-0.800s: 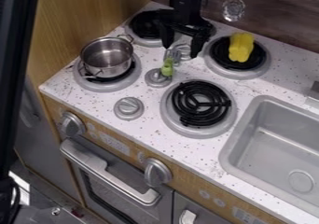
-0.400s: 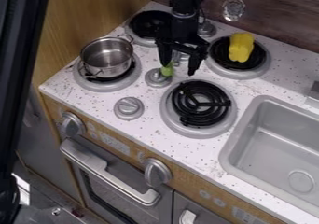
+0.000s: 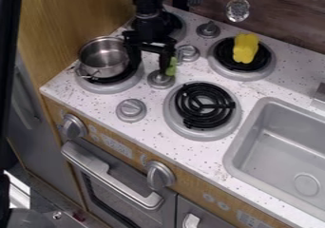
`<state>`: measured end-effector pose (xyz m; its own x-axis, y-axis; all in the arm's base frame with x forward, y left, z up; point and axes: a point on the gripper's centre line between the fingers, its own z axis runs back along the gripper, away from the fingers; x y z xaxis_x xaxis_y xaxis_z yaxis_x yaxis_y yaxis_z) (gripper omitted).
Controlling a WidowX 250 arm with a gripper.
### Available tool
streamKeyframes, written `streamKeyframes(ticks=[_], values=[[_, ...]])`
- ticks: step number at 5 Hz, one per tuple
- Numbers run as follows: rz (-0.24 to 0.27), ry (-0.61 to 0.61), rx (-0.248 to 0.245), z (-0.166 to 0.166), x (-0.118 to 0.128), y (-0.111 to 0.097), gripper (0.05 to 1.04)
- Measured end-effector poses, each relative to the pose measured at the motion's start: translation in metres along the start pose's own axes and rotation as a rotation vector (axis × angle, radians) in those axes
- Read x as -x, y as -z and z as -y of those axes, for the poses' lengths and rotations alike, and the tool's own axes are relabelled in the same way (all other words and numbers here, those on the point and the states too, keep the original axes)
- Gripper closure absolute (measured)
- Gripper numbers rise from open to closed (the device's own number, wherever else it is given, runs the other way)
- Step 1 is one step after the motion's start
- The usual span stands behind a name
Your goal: Take the silver pot and put it on the right burner
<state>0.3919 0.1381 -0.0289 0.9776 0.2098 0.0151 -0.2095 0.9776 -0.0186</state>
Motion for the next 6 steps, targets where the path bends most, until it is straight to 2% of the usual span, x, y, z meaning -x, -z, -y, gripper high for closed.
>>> streamKeyframes(ticks=[1,2,3,4,5,6], values=[[0.048,-0.019,0.028,-0.020,-0.004,-0.005,0.087],[0.109,0.021,0.077,-0.020,-0.010,-0.019,0.087],[0.142,0.078,0.134,-0.012,-0.015,-0.035,0.087],[0.143,0.118,0.133,-0.011,-0.015,-0.039,0.087],[0.162,0.114,0.093,-0.019,-0.016,-0.046,0.087],[0.152,0.081,0.051,-0.035,-0.009,-0.037,0.087]])
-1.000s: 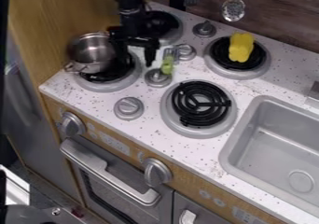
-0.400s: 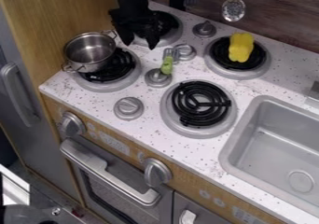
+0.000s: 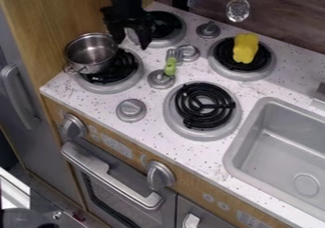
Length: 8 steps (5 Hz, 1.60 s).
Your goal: Take the silver pot and put it on the right burner
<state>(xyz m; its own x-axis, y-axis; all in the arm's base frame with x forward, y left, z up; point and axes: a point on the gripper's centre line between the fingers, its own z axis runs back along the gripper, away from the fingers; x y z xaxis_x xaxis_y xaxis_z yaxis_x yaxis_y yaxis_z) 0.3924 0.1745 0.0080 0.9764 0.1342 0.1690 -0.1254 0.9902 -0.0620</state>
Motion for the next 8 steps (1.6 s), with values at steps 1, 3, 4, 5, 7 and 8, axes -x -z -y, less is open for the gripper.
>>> streamKeyframes(ticks=[1,3,4,5,7,8], values=[[-0.005,-0.024,-0.043,-0.009,0.003,0.000,0.087],[-0.040,-0.049,-0.084,-0.016,0.009,0.010,0.087],[-0.084,-0.060,-0.077,-0.017,0.013,0.023,0.089],[-0.086,-0.051,-0.075,-0.013,0.012,0.024,0.130],[-0.079,-0.041,-0.092,-0.013,0.010,0.024,0.702],[-0.082,-0.035,-0.096,-0.010,0.010,0.024,0.926]])
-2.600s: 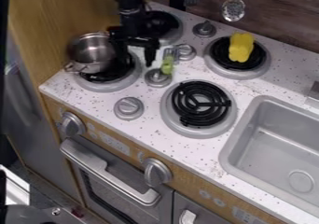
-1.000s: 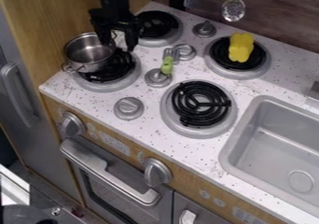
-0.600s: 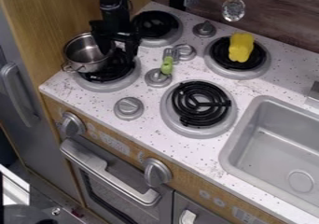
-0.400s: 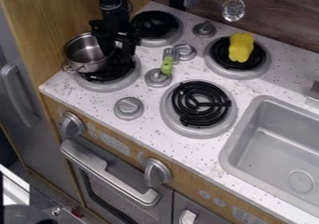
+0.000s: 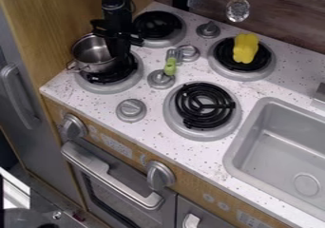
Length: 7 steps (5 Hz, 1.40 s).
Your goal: Take the silver pot and put it on the right burner
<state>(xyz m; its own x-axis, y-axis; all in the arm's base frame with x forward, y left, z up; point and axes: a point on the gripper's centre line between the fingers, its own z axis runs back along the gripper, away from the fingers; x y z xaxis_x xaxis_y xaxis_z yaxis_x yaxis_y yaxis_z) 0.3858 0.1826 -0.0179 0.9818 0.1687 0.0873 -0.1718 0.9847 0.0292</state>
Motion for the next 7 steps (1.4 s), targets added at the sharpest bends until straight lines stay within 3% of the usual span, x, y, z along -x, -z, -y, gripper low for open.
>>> streamKeyframes(ticks=[1,2,3,4,5,7], values=[[-0.019,0.004,-0.011,0.003,-0.001,0.001,1.009],[-0.020,0.022,-0.019,0.011,-0.003,0.001,1.017],[-0.010,0.060,0.004,0.055,-0.005,-0.015,1.020],[0.032,0.121,0.005,0.103,0.001,-0.035,1.027],[0.029,0.159,-0.006,0.131,0.015,-0.039,1.027],[0.004,0.258,-0.020,0.180,0.044,-0.027,1.028]])
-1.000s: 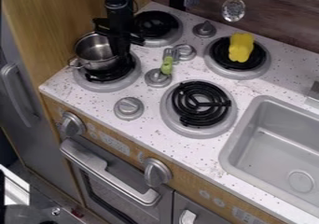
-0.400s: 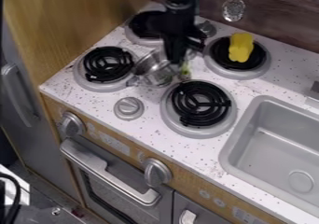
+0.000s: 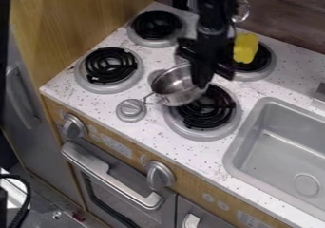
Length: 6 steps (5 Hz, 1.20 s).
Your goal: Take the silver pot and put it on the right burner
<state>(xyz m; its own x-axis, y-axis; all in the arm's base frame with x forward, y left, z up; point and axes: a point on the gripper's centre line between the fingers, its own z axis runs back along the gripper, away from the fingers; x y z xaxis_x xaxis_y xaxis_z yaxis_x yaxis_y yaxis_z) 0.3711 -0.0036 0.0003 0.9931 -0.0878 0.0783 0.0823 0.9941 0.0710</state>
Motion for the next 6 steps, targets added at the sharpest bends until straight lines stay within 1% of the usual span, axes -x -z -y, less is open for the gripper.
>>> streamKeyframes(ticks=[1,3,4,5,6], values=[[-0.025,0.033,-0.014,0.016,0.010,0.006,1.027],[-0.033,0.084,0.016,0.047,0.016,0.007,1.017],[-0.051,0.030,0.044,0.052,0.018,0.007,0.884],[-0.059,-0.099,0.035,0.047,0.018,0.004,0.642],[-0.018,-0.194,0.026,0.040,0.011,-0.022,0.326]])
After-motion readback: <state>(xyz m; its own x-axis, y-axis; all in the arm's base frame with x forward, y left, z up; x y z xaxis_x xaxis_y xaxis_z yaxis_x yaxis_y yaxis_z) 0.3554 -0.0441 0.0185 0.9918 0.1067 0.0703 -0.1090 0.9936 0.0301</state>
